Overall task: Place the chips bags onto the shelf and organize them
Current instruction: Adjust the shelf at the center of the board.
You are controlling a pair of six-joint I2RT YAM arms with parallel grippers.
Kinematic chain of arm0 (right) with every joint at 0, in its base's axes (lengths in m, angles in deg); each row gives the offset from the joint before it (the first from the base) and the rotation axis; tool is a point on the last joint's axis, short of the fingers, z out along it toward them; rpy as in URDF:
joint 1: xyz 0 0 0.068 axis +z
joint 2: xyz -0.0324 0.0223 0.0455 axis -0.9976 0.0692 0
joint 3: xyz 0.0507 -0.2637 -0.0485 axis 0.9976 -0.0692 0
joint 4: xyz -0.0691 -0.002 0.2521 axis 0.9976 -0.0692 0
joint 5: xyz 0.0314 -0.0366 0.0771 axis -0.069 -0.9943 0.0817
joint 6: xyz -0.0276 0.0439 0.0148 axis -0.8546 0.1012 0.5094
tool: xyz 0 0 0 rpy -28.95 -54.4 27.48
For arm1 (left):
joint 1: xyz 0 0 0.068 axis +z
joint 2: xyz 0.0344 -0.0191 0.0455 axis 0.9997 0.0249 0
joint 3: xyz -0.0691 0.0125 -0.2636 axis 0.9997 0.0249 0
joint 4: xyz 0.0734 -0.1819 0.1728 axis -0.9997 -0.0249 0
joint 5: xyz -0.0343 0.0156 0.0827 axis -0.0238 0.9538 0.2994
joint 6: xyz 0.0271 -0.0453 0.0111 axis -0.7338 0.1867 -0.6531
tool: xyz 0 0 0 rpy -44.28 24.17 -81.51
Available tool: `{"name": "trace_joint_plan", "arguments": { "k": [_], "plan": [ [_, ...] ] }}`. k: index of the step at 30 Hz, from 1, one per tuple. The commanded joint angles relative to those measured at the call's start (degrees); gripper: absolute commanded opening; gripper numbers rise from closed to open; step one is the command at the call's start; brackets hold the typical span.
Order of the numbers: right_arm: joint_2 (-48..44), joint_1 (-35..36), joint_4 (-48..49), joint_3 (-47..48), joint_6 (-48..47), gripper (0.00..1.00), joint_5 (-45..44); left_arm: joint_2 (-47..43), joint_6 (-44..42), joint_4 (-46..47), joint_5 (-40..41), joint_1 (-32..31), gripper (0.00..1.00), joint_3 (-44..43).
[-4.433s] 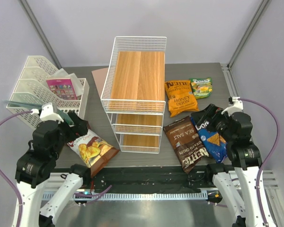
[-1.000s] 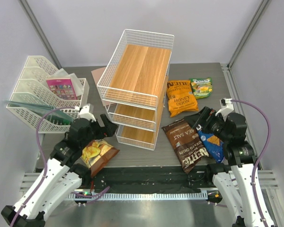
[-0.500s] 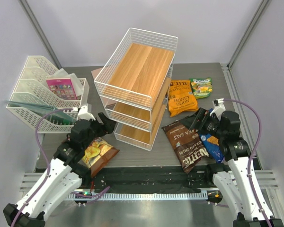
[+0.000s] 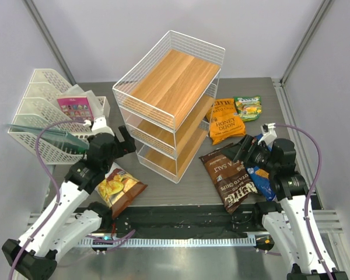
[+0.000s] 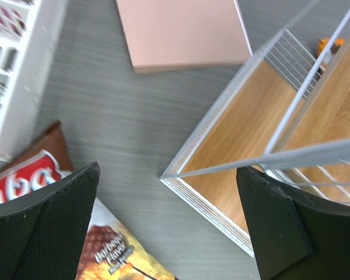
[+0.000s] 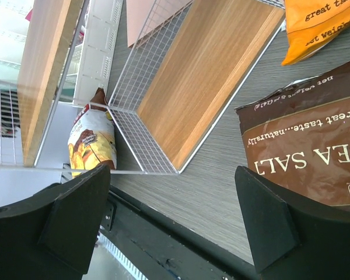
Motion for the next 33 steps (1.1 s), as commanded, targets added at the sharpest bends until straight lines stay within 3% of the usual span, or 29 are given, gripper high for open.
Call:
{"name": "trace_joint_plan", "arguments": {
  "k": [1, 8, 13, 18, 23, 29, 33],
  "plan": [
    [-0.6, 0.1, 2.6, -0.4, 1.1, 0.93, 1.4, 3.2, -3.8, 2.4, 7.2, 0.8, 1.00, -7.2],
    [-1.4, 0.1, 2.5, -0.3, 0.9, 0.93, 1.4, 3.3, 0.8, -4.7, 3.6, 1.6, 1.00, -12.0],
    [-0.8, 0.1, 2.5, -1.0, 0.5, 0.93, 1.3, -5.3, 1.7, -6.3, -2.9, 1.6, 0.97, -11.5],
    [-0.1, 0.1, 3.0, -1.1, -0.5, 0.94, 0.9, -5.3, 1.6, -11.4, -12.0, 1.5, 0.90, -16.9],
    [3.5, 0.1, 3.0, 0.6, -1.0, 0.94, 0.4, -2.9, 1.6, -11.8, -19.4, 0.7, 0.90, -21.6],
    [5.1, 0.1, 5.1, 1.0, -0.3, 0.94, 0.6, -0.2, 0.7, -8.6, -23.2, -2.9, 0.91, -21.7],
    [5.7, 0.2, 5.1, 0.9, -0.6, 0.93, 0.3, 2.6, -0.5, -7.9, -19.6, -9.4, 0.90, -24.8]
  ]
}}
